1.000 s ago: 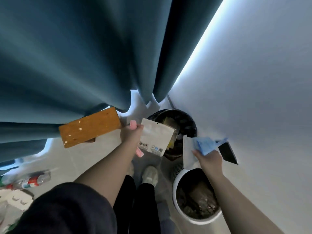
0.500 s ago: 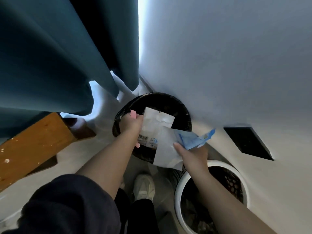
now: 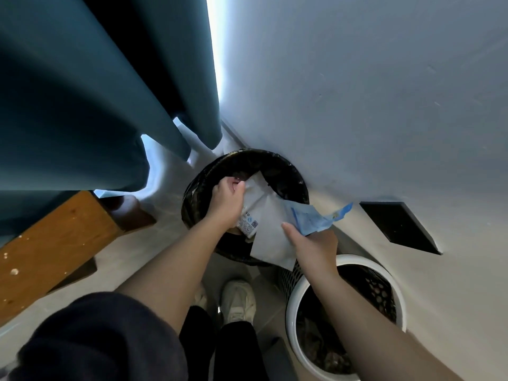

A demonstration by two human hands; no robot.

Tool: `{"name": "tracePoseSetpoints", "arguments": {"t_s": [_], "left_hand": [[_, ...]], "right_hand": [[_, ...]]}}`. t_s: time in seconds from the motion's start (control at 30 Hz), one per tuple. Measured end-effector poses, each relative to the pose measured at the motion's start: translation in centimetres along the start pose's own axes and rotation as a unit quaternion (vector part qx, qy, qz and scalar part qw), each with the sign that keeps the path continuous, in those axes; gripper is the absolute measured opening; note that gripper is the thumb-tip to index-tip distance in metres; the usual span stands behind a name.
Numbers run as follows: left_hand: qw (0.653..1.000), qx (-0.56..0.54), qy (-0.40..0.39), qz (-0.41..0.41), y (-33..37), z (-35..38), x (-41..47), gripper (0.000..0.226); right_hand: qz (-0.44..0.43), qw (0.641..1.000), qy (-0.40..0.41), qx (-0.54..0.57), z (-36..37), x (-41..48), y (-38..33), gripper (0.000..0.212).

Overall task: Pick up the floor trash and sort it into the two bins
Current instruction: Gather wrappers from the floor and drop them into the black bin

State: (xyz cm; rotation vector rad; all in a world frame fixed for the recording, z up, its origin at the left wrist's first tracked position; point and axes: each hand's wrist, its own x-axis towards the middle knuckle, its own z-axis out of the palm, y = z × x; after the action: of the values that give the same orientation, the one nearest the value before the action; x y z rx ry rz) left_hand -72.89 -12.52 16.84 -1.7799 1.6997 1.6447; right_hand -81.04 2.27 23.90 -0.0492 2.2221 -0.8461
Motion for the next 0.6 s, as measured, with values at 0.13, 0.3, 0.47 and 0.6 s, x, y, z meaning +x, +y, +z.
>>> {"name": "tracePoseSetpoints", "arguments": {"t_s": [0.13, 0.3, 0.47, 0.6], "left_hand": [[0.989, 0.095, 0.032, 0.110, -1.9, -3.5, -1.5, 0.045], [0.979, 0.130, 0.057, 0.149, -4.3, -7.3, -1.8, 0.036], [0.973, 0.150, 0.072, 0.160, -6.8, -9.4, -0.9, 0.030], [0.964, 0.179, 0.080, 0.182, -9.0, -10.1, -0.2, 0.030]], "right_hand": [[-0.078, 0.996, 0.043, -0.028, 2.2, 0.5, -1.8, 0.026], [-0.259, 0.929, 0.072, -0.255, 4.8, 3.9, -2.9, 0.018], [-0.314, 0.795, -0.005, -0.519, 9.5, 7.5, 0.7, 0.020], [-0.264, 0.768, -0.079, -0.577, 12.0, 8.3, 2.7, 0.031]]}}
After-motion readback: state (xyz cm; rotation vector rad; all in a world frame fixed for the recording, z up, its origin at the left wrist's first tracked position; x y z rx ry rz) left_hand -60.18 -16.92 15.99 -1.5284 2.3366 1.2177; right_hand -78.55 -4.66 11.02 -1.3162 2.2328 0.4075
